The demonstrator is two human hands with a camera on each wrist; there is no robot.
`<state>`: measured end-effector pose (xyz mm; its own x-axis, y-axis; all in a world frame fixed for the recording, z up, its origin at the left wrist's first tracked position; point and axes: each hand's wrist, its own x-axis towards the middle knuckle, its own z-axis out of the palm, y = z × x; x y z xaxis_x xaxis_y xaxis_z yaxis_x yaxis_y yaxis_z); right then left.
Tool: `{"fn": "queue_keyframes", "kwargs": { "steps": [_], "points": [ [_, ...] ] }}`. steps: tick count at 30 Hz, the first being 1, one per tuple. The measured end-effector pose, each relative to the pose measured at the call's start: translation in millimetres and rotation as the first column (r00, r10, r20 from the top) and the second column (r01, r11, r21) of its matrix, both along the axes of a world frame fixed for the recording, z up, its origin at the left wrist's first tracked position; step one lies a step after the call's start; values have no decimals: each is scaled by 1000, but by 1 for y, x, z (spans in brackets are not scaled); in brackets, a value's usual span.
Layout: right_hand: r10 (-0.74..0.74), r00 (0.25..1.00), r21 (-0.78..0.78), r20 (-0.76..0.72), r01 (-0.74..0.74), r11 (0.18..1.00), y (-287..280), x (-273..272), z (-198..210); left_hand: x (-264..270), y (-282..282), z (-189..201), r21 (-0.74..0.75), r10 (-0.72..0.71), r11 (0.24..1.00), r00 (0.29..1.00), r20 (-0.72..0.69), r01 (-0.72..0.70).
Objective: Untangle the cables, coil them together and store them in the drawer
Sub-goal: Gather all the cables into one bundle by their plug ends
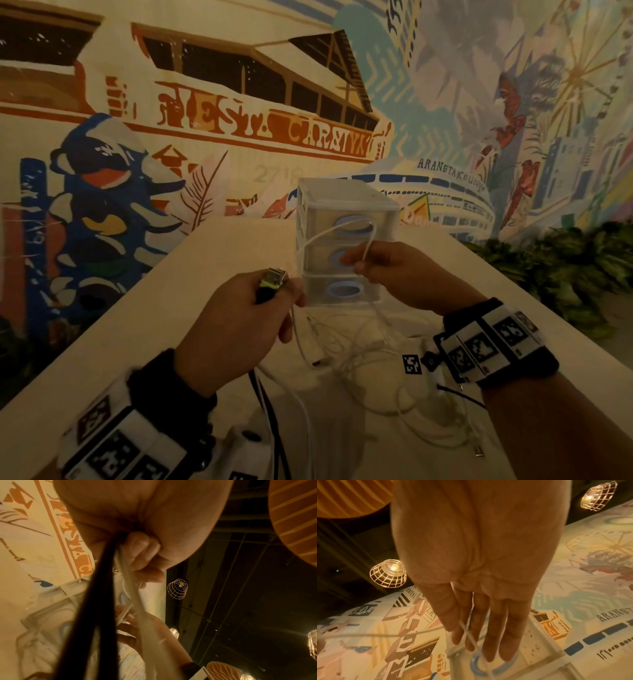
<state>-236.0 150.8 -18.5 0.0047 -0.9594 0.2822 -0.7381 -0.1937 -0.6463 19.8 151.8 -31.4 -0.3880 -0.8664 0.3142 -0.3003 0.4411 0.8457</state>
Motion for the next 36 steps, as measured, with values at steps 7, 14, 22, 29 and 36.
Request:
{"fn": "queue_keyframes", "kwargs": {
  "steps": [7,14,22,29,36],
  "points": [
    [-7,990,-13,-142,5,1000,12,2,12,0,8,8,51,-124,989,965,-231,139],
    [149,949,272,-278,-71,960,33,5,26,-1,11,10,50,-149,982,911,-385,182],
    [426,895,388,-135,-348,854,34,37,21,-2,12,12,-32,-155,987,906,-395,155],
    [330,907,452,-260,-187,872,26,26,12,1,11,14,-81,-158,987,857,-490,136],
    [262,922,306,-285,-171,936,26,17,18,0,9,16,-51,-183,982,845,-502,182]
  ]
}}
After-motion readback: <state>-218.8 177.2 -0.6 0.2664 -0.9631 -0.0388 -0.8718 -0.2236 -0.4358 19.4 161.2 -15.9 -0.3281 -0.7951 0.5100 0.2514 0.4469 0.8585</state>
